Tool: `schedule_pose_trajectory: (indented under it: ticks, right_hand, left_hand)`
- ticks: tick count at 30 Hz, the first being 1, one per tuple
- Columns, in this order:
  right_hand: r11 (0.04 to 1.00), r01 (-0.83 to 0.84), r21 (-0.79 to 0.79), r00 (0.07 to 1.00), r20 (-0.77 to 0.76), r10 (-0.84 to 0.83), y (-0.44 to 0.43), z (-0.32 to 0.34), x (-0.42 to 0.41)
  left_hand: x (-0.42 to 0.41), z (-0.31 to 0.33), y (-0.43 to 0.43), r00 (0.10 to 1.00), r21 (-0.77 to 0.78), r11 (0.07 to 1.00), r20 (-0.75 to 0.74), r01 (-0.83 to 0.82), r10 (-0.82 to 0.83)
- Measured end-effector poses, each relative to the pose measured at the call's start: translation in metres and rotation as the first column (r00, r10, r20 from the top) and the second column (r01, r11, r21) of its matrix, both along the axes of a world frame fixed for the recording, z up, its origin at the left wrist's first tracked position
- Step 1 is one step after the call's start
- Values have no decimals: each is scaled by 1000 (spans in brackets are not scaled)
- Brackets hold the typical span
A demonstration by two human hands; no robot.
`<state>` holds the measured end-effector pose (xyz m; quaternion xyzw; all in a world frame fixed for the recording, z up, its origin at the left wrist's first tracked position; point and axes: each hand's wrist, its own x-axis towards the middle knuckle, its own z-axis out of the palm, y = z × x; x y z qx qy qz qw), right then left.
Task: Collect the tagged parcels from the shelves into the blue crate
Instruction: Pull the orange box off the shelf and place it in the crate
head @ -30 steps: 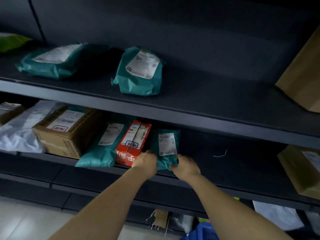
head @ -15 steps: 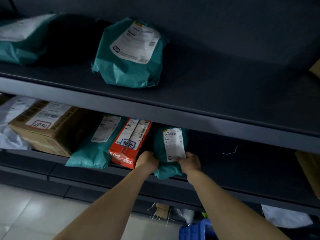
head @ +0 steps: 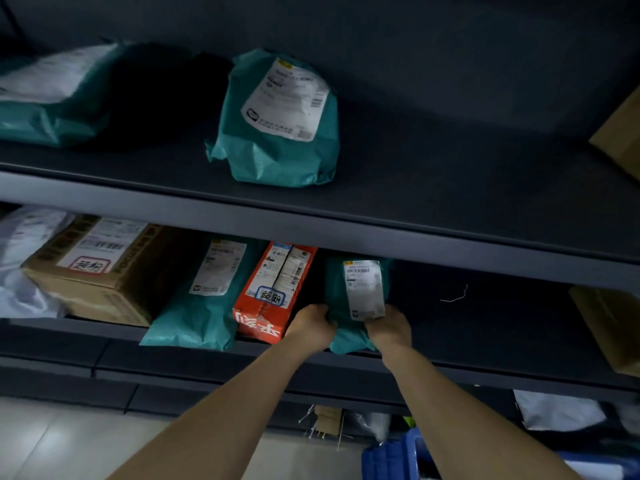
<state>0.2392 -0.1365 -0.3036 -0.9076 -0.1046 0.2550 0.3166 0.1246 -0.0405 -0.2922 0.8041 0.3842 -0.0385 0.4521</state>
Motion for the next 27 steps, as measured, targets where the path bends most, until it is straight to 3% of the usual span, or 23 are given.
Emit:
schedule_pose_trajectory:
  ticks: [2, 5, 7, 9, 12, 17, 20, 27]
  right_hand:
    - [981, -49, -187, 991, 111, 71, 7, 10, -9]
    - [911, -128, -391, 910, 318, 265, 19, 25, -30]
    - [907, -212, -364, 864, 363, 348, 33, 28, -42]
    - [920, -311, -238, 895, 252, 368, 50, 29, -55]
    - [929, -367, -43, 930, -2, 367, 70, 27, -76]
    - [968, -165, 189, 950, -235, 207, 82, 15, -95]
    - [952, -96, 290, 955, -242, 170, 75, 18, -101]
    - [912, -39, 409, 989, -116, 95, 49, 32, -120]
  left_hand:
    - [-7, 18, 5, 998, 160, 985, -1, 67, -67]
    - [-24, 39, 24, 994, 395, 919, 99, 5, -48]
    - [-34, 40, 47, 997, 513, 858, 76, -28, -13]
    - [-44, 33, 68, 998, 569, 822, -46, -7, 40]
    - [-56, 20, 82, 971, 437, 899, -205, -22, 124]
    - [-70, 20, 91, 973, 231, 954, -79, -193, 216]
    - [-79, 21, 92, 965, 92, 961, 37, -261, 259]
    - [-102, 30, 70, 899, -45, 946, 299, -322, 320]
